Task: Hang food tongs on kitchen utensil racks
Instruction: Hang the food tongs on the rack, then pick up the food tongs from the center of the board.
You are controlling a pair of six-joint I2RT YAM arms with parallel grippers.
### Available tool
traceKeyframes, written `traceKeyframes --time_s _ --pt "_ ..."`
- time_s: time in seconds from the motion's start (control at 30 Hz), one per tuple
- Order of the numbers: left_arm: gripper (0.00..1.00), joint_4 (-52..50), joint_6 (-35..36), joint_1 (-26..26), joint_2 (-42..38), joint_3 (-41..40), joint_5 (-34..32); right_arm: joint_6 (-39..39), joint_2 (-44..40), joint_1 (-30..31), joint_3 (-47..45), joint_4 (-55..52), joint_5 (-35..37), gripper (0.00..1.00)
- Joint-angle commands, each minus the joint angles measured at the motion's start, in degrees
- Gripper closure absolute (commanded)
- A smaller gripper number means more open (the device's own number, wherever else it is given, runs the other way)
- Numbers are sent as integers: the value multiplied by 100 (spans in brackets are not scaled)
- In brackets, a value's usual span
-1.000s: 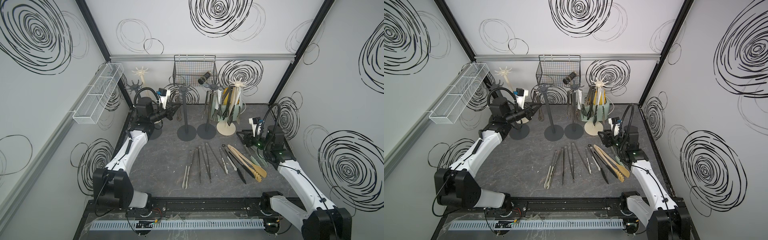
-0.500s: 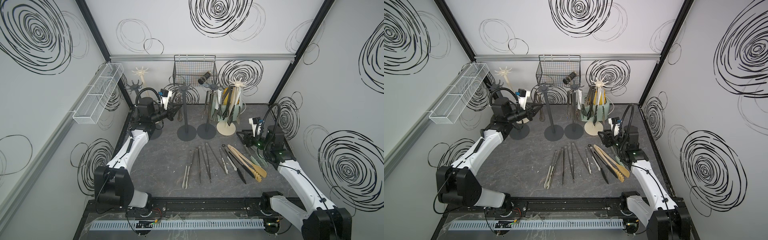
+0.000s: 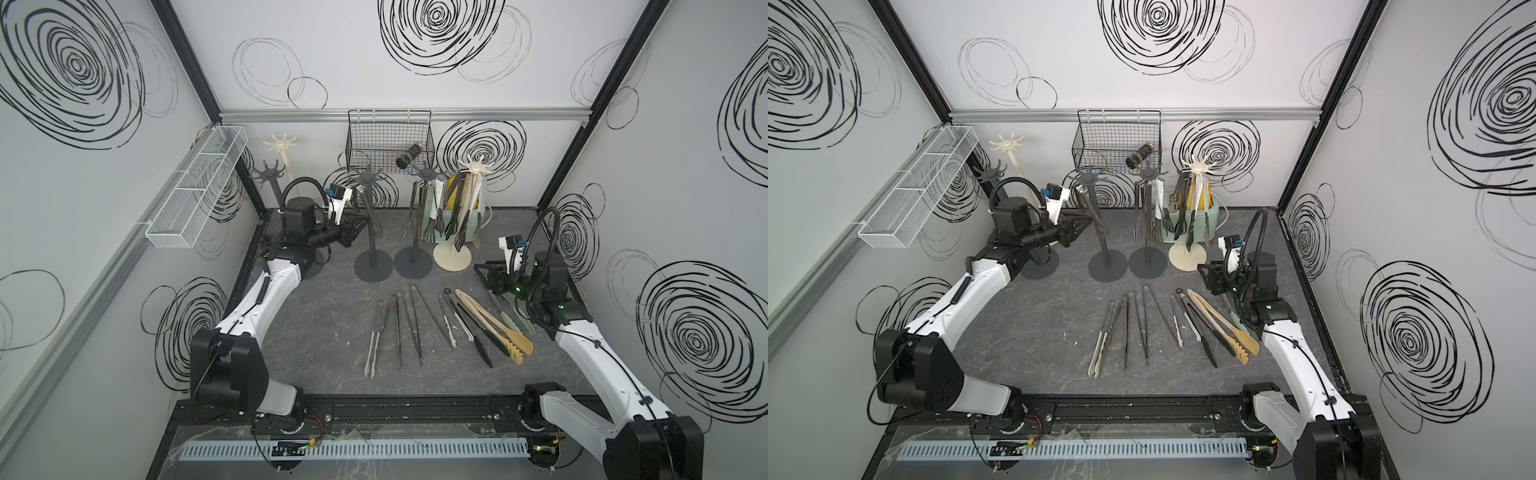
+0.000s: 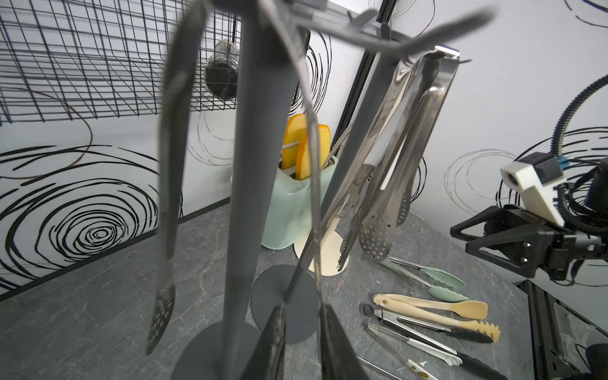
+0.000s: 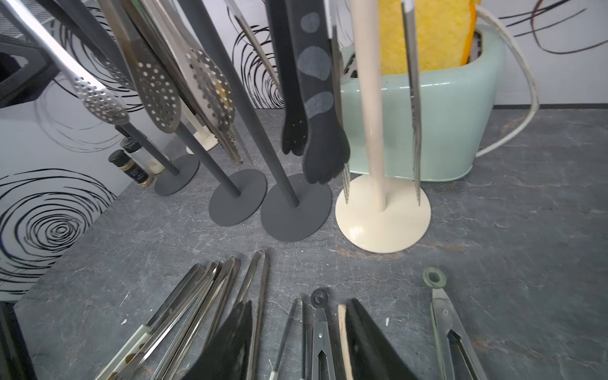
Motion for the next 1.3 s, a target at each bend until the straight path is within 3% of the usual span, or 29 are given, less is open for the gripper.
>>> traceKeyframes --time_s 0.0,0.33,0.6,1.0,1.27 --pt "75 -74 147 -97 -224 13 -236 98 -69 -52 257 -382 557 51" --pt "65 -321 -454 -477 -1291 -627 -1518 220 388 -605 396 -1442 1295 56" --pt "59 -526 -1047 -997 -2163 -1012 -2343 167 1085 -613 343 -1885 1266 59" --pt "55 -845 -1358 -1479 -3198 -1815 -2599 360 2739 -213 680 -2045 2076 58" --pt "54 -928 -1275 -1520 -3494 -2094 -2443 441 3216 -3 848 -2122 2628 57"
